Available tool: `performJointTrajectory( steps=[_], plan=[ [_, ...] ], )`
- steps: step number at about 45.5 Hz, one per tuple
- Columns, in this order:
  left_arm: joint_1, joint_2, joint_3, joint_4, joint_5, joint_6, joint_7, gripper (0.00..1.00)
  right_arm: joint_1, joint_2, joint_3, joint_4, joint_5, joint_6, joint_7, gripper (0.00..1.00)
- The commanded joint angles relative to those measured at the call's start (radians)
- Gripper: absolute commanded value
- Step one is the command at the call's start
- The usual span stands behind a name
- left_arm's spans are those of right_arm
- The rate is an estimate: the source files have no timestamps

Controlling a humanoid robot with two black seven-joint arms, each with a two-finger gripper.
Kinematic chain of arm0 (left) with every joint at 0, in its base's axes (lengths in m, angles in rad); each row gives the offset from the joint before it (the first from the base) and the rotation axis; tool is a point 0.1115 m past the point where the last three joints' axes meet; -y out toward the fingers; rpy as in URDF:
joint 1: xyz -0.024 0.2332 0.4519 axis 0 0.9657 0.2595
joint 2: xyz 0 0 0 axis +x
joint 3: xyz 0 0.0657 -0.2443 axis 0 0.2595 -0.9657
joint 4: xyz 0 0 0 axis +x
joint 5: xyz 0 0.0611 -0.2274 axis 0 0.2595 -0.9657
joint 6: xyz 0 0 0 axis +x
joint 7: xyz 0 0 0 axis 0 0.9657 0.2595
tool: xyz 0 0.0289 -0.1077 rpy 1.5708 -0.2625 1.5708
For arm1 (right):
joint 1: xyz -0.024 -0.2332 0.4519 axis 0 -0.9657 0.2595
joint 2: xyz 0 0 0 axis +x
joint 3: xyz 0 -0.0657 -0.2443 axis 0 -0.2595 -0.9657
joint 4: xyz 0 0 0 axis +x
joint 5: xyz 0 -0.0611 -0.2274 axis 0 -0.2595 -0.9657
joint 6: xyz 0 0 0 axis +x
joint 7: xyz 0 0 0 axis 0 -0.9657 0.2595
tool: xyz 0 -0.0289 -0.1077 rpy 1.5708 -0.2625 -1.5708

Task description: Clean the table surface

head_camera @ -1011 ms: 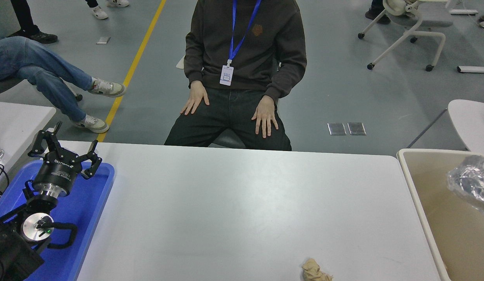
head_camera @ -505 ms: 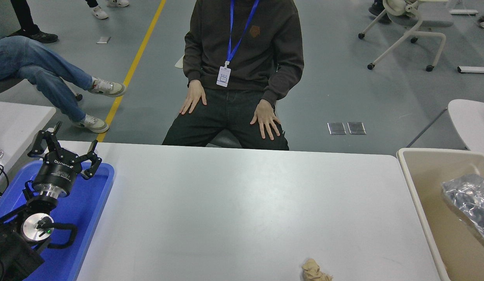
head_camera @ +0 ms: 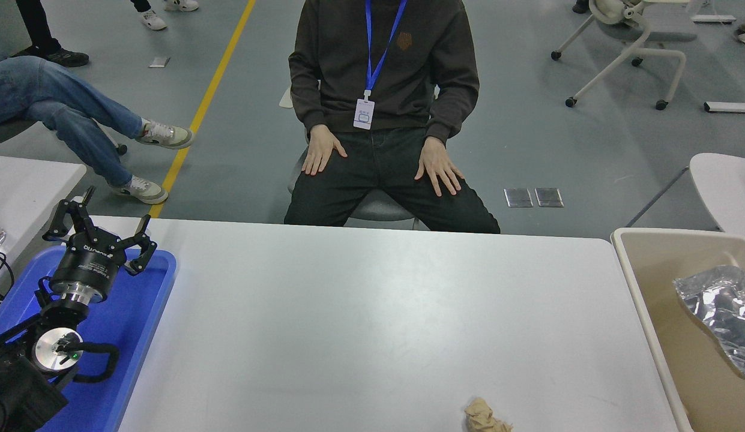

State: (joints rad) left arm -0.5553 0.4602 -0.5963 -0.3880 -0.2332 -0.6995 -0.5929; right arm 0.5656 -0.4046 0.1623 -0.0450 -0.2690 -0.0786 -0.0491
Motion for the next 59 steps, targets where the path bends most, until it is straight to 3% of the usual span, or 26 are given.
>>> performJointTrajectory(
  steps=[1, 3, 4, 14, 50, 59],
  plan=[
    [0.0, 0.0, 0.001, 0.0, 0.0, 0.0, -0.001, 1.0, 0.023, 0.013, 0.019, -0.012, 0.002, -0.03, 0.0, 0.17],
    [0.0, 0.0, 0.0, 0.0, 0.0, 0.0, 0.001, 1.0, 0.031, 0.012, -0.007, -0.013, -0.001, -0.05, 0.006, 0.81],
    [0.0, 0.0, 0.0, 0.0, 0.0, 0.0, -0.001, 1.0, 0.03, 0.009, -0.013, -0.013, -0.001, -0.061, 0.006, 1.0],
    [0.0, 0.0, 0.0, 0.0, 0.0, 0.0, -0.001, 1.0, 0.025, 0.043, -0.171, -0.015, 0.004, -0.119, 0.008, 1.0],
    [0.0, 0.0, 0.0, 0.0, 0.0, 0.0, 0.001, 1.0, 0.04, 0.024, -0.165, -0.015, 0.008, -0.105, -0.002, 1.0],
    [0.0, 0.0, 0.0, 0.0, 0.0, 0.0, 0.001, 1.0, 0.056, -0.019, -0.032, -0.015, 0.154, -0.043, -0.005, 1.0]
  ],
)
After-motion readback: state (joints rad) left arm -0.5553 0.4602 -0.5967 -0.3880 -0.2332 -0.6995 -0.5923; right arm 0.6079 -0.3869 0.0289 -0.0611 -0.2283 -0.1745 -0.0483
